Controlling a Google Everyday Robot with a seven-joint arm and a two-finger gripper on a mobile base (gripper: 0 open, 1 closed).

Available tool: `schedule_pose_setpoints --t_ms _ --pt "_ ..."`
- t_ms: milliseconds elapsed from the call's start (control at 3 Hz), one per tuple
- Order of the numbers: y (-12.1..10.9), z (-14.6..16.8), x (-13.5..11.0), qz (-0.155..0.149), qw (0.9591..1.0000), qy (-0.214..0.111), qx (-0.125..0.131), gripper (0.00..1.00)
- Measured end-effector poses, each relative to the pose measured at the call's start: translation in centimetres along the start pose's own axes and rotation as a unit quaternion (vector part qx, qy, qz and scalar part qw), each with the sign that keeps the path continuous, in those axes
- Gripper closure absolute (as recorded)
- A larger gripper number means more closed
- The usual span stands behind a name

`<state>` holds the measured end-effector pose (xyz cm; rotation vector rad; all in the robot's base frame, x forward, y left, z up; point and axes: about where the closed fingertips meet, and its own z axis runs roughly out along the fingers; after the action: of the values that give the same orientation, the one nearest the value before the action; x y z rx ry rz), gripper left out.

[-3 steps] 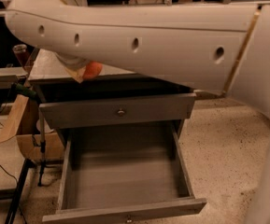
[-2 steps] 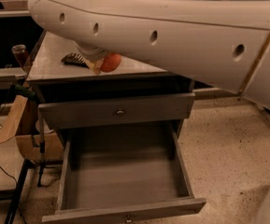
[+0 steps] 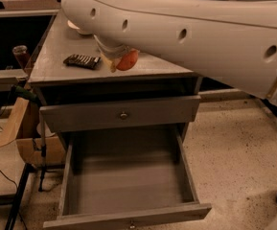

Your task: Pick apple from middle drawer and place on counter

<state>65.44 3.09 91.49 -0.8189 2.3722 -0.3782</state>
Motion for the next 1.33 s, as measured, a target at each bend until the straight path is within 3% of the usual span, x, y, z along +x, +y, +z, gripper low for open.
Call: schedule_pose_setpoints --t_ms 333,1333 --pt "0.6 1.0 0.1 0.008 0.9997 -0.002 -0.021 1.0" --pt "-2.7 10.6 -2.5 0.094 0.9941 -0.006 -0.054 1.0"
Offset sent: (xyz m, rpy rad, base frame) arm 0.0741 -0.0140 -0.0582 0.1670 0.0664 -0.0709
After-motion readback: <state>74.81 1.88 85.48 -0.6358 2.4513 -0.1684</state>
